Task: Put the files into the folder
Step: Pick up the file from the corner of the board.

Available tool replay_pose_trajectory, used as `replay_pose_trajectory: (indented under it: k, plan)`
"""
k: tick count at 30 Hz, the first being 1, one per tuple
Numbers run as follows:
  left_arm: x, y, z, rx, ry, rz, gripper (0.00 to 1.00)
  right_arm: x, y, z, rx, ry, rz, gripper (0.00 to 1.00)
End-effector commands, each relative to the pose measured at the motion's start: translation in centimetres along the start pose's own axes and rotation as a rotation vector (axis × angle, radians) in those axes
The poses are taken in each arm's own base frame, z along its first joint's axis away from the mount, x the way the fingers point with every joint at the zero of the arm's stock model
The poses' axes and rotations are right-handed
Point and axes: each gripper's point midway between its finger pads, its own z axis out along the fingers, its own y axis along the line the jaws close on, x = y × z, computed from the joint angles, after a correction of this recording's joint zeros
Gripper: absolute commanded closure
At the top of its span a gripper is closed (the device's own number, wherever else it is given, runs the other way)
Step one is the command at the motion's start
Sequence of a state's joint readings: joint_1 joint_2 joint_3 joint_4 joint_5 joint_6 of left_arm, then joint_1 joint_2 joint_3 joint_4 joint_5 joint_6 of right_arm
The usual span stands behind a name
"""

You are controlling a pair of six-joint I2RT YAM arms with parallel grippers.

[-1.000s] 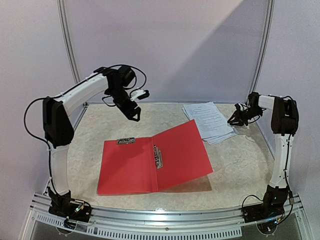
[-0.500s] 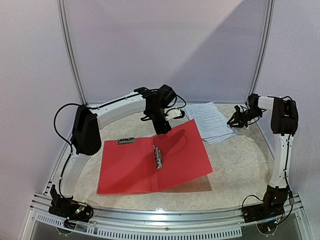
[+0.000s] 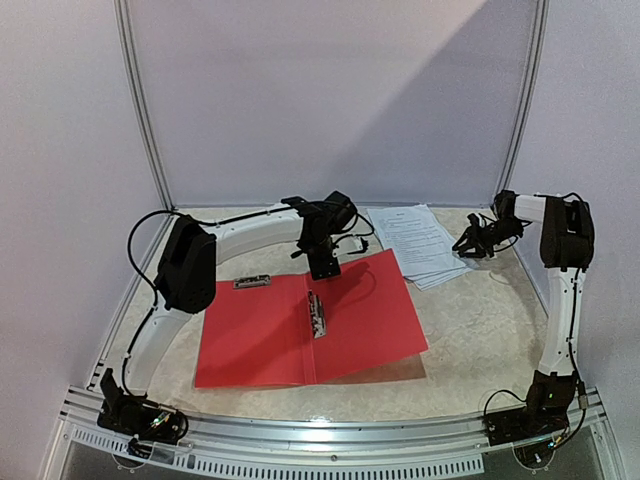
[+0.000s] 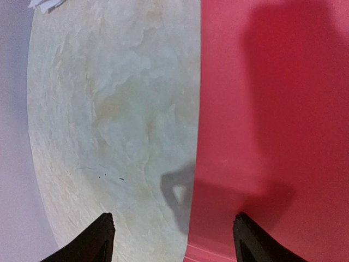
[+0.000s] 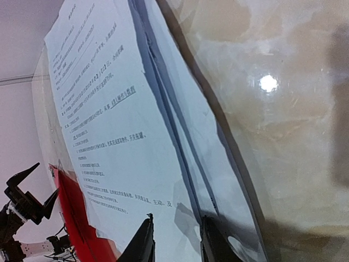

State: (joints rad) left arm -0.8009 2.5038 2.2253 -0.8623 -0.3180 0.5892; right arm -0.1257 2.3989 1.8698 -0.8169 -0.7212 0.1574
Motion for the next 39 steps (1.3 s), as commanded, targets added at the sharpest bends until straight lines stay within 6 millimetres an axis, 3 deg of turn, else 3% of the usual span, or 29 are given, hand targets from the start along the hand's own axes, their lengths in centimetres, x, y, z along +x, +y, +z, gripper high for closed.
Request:
replay_pose_trajectory:
  k: [1,7,12,17,24,39]
  plan:
    - [-0.2,-2.2,1.7,0.014,0.022,0.047,0.23,0.1,-1.0,0.9,0.010,0.006,0.013,0.69]
    - [0.1,-3.3,2.7,0.022,0.042,0.065,0.23,-0.6,-1.3,0.0,0.070,-0.031,-0.005,0.66]
    - [0.2,-3.5,2.9,0.027,0.042,0.060,0.23,-0.5,-1.3,0.4,0.048,-0.028,0.000,0.63]
    - [0.2,-3.7,3.0,0.029,0.041,0.058,0.22,0.1,1.4,0.9,-0.140,0.003,-0.004,0.76]
    - [0.1,-3.7,3.0,0.028,0.039,0.053,0.22,0.0,3.6,-0.4,-0.229,-0.029,-0.025,0.82]
    - [-0.1,-3.5,2.9,0.021,0.031,0.053,0.22,2.0,2.5,1.5,-0.152,0.009,0.013,0.80]
